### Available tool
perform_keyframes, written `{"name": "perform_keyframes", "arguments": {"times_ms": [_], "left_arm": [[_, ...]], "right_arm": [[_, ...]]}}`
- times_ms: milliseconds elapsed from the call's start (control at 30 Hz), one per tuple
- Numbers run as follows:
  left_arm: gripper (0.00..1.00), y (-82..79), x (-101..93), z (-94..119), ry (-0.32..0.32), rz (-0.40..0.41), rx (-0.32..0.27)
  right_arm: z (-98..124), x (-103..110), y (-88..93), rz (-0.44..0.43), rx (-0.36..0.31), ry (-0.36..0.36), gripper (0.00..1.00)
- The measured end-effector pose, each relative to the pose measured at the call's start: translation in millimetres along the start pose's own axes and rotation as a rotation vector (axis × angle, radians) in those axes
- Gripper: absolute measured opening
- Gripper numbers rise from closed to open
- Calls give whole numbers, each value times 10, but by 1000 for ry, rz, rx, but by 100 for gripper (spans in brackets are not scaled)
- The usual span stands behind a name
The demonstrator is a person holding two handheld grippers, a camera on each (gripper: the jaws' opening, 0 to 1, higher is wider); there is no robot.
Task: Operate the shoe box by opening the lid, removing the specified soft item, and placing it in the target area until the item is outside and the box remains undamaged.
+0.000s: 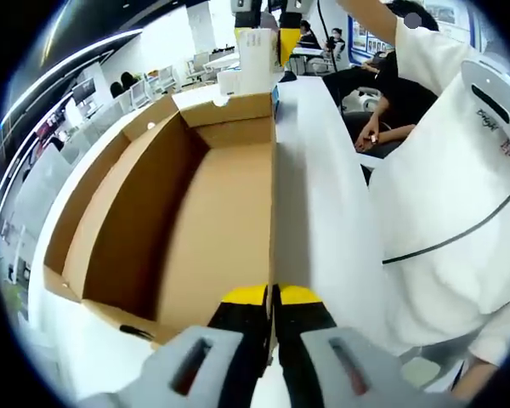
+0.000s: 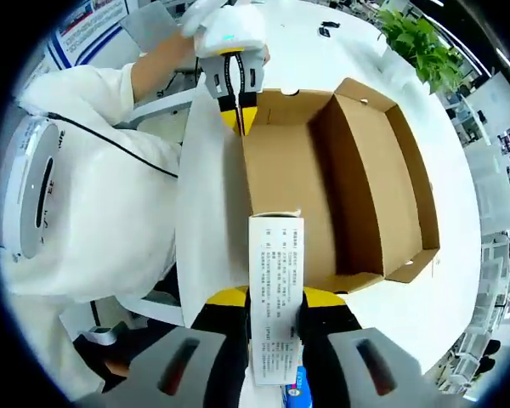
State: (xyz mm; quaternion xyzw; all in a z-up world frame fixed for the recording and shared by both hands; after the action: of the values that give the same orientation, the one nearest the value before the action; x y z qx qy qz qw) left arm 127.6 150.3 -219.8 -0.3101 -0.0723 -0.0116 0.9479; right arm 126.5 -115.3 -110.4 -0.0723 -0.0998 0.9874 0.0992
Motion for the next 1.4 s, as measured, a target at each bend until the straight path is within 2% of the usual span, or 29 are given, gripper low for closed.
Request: {"name": "perform_keyframes", "arguments": {"times_ms": [167, 367, 433, 533, 633, 733, 800, 867, 933, 967, 1067, 1167, 1233, 1400], "left_arm": [[2, 5, 3, 5, 0, 1, -6], [2, 11, 2, 12, -1, -2, -13], [2, 15, 1, 16, -4, -4, -19], [2, 18, -1, 18, -7, -7, -24], [2, 18, 3, 17, -7, -7, -25], [2, 14, 7, 13, -2, -11, -20], [2, 20, 0, 15, -3, -29, -25], [2, 25, 2, 18, -5, -35, -29], [2, 29, 0, 20, -5, -42, -33], [2, 29, -2, 18, -5, -46, -33], [2, 25, -1, 15, -3, -50, -30], [2, 18, 1, 10, 1, -46, -24], [2, 17, 2, 9, 1, -45, -23], [2, 18, -4, 10, -3, -51, -27]], "right_arm": [[-4, 52, 117, -11, 22, -31, 20], [-12, 79, 213, -30, -43, -26, 20], [-47, 120, 266, 39, -44, -45, 20], [-120, 208, 358, 34, -11, -68, 20], [-182, 259, 415, 121, -32, -64, 20], [-175, 289, 447, 171, -77, -84, 20], [-177, 318, 501, 157, -52, -95, 20], [-187, 339, 551, 251, -10, -75, 20], [-228, 389, 645, 271, 67, -66, 20], [-257, 415, 677, 305, 84, -64, 20], [-322, 465, 756, 276, 91, -52, 20], [-328, 484, 838, 276, 73, -37, 20], [-327, 471, 893, 263, 38, -28, 20], [-315, 447, 1126, 239, 94, 53, 20]]}}
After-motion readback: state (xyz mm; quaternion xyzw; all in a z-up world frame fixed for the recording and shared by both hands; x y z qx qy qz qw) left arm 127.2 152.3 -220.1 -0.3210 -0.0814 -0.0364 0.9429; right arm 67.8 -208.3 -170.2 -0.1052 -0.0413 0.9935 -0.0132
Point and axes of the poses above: the point that each gripper's makers call its tool centre point, and the gripper's own axes: z roughly backward along the fingers, x roughly to its left, y roughly out of its underside, the point moved 10 cm from there along z, roughly backward along the fingers, and after that the axes turned 6 degrees about -z, right-handed, at the moved point
